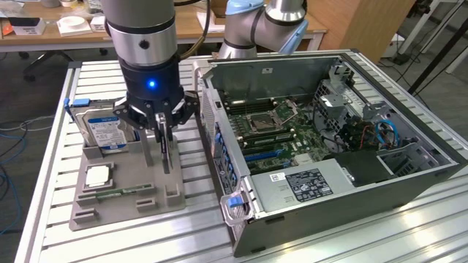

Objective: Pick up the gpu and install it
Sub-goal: 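Pick up the gpu and move the gpu toward the slot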

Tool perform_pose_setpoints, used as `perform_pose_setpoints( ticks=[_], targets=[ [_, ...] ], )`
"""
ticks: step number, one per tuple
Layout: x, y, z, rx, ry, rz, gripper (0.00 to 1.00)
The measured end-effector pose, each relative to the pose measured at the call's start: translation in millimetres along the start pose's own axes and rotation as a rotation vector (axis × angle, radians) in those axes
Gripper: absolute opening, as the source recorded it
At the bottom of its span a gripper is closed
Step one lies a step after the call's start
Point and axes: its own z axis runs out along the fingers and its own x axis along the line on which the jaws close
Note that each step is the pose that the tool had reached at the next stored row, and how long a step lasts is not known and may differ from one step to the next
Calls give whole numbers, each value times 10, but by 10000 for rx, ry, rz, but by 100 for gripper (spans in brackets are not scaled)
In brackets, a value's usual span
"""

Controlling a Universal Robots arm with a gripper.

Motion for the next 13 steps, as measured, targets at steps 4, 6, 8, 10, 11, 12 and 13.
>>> perform_pose_setpoints(
  ticks=[4,6,8,10,11,12,13],
  targets=[
    [0,1,-12,-2,-1,-11,26],
    [0,1,-13,-1,0,-11,26],
    [0,1,-14,-1,0,-12,26],
    [-1,1,-25,2,3,-12,26],
    [-1,2,-35,1,2,-11,26],
    [-1,2,-45,0,1,-11,26],
    [-1,3,-57,0,1,-11,26]
  ],
)
